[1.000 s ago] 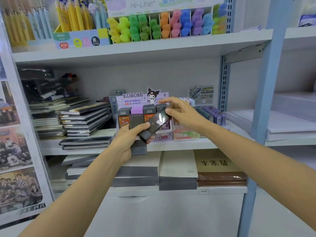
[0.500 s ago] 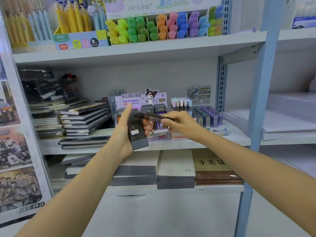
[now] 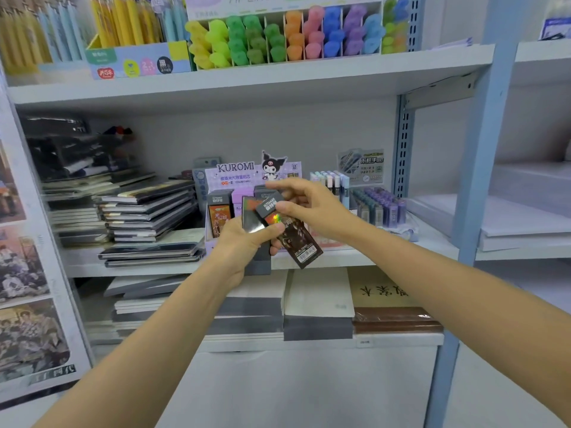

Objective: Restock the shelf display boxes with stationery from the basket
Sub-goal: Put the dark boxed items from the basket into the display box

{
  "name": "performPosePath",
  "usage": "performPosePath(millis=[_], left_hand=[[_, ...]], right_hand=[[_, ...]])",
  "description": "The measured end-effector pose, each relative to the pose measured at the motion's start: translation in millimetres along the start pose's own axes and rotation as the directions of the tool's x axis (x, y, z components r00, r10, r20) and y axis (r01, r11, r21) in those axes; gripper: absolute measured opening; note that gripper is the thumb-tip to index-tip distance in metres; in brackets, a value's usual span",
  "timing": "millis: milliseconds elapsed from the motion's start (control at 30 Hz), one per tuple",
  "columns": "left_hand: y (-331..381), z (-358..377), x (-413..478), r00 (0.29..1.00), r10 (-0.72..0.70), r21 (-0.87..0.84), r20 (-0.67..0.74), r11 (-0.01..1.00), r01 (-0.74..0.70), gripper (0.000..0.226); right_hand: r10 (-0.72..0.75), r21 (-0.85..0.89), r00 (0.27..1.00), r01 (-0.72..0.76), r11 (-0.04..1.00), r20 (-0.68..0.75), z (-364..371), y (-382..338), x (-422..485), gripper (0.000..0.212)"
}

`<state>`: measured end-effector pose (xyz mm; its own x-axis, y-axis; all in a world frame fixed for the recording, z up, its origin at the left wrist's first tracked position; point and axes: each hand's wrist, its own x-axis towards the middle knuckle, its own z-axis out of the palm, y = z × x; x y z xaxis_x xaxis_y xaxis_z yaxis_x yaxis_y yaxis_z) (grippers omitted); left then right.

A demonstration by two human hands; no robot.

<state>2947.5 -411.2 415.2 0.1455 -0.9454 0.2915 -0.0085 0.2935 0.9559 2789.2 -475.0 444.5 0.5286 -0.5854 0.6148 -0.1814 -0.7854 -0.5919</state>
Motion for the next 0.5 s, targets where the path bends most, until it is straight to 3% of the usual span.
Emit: performPosePath(millis=[100,167,200,333,500], left_hand=[[4.9,0.0,1.9,0.996,-0.086,-0.142,0.025,0.986,0.088,0.023],[8.0,-5.6,5.8,0.987,-0.147,-0.318,0.07,0.934,0.162,0.039],[8.1,-9.3,8.6,0.986,-0.153,-0.325,0.061,0.931,0.165,0.041],[2.1,-14.7,15.1,0.989,-0.143,-0.196,-0.047,0.972,0.131,0.033],[-12.0,-24.6,21.5,0.993,-0.108,-0.078,-0.051,0.992,0.104,0.021]], right_hand=[[-0.002,-0.033,0.998,0.0,0.999,-0.06,-2.4,-5.2,9.0,0.027],[0.044,0.003,0.981,-0.044,0.999,-0.187,-8.5,-5.0,14.8,0.021],[0.062,0.007,0.965,-0.062,0.998,-0.254,-12.3,-4.1,17.8,0.018],[0.1,0.001,0.905,-0.11,0.994,-0.413,-23.4,2.1,28.9,0.018],[0.101,-0.153,0.917,-0.171,0.973,-0.386,-21.6,14.3,37.7,0.016]])
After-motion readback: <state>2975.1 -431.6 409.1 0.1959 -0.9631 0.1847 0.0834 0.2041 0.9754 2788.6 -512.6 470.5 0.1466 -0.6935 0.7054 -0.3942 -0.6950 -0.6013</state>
